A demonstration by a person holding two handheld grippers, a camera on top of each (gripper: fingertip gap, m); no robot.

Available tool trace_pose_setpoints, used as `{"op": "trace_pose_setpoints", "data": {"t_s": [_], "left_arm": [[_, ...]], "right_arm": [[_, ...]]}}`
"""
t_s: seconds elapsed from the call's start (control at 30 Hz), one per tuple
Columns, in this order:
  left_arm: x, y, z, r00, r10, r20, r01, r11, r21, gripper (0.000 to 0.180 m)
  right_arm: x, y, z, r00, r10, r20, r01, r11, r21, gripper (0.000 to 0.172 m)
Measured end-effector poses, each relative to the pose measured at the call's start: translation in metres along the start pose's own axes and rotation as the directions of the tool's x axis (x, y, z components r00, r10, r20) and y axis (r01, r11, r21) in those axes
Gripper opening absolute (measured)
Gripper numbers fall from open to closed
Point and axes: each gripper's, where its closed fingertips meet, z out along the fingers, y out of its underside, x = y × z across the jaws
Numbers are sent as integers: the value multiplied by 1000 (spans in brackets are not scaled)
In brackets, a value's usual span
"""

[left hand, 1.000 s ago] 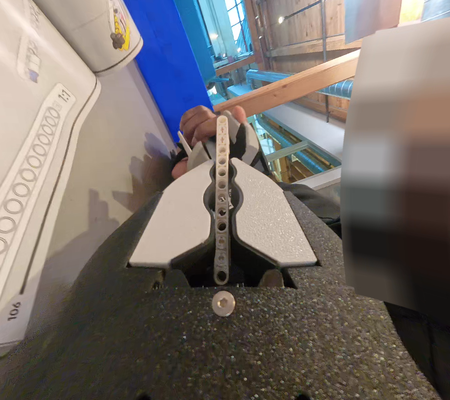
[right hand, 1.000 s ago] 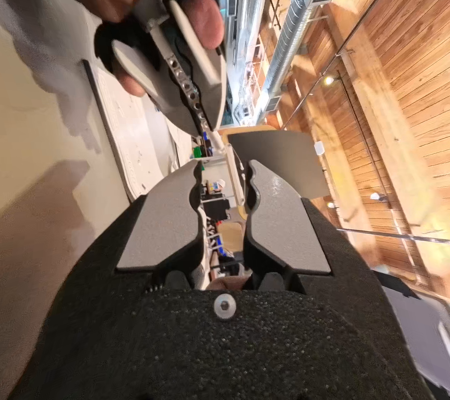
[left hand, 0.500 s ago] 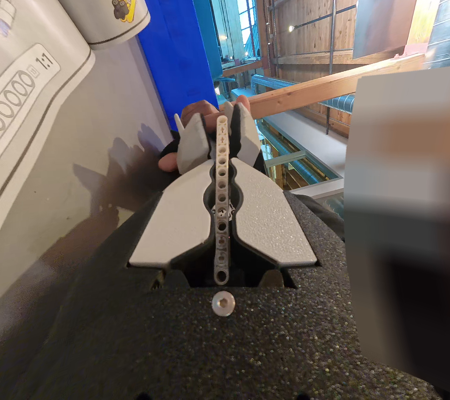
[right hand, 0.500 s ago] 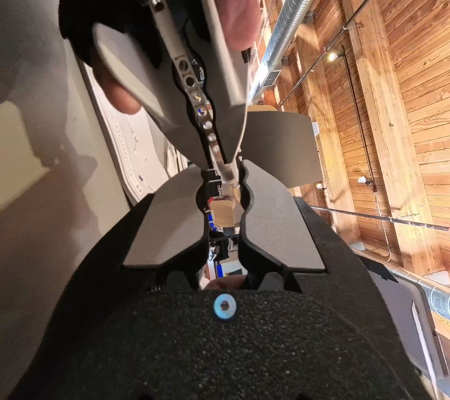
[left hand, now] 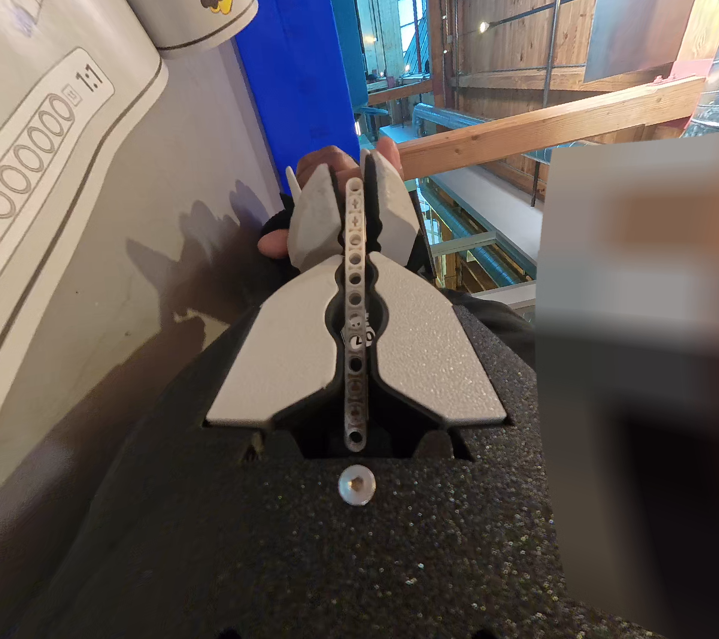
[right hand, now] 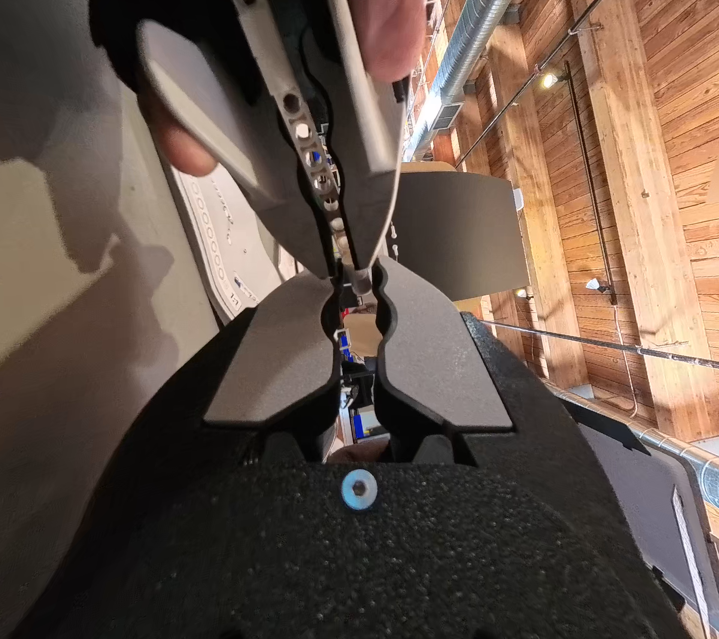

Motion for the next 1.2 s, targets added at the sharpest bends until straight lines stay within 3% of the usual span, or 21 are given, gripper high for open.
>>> {"op": "trace_pose_setpoints", "data": {"t_s": [0.23, 0.47, 0.77, 1.03, 1.2], "left_arm": [[-3, 1, 0, 1000, -11, 10, 11, 1000, -3, 7], [-7, -11, -13, 976, 171, 133, -166, 985, -46, 21], [-8, 8, -6, 989, 133, 66, -117, 972, -206, 11], [-10, 3, -4, 985, 156, 78, -141, 976, -165, 8], [-9, -4, -8, 994, 97, 59, -90, 990, -113, 7]], "right_arm": [[-4, 1, 0, 999, -27, 29, 27, 1000, -3, 10], [-9, -6, -3, 997, -47, 66, 45, 998, 45, 7], [-12, -9, -5, 994, -79, 71, 74, 994, 77, 7], [-9, -8, -4, 988, -148, 34, 145, 986, 85, 9], [-9, -9, -8, 976, -217, 11, 214, 970, 113, 8]]}}
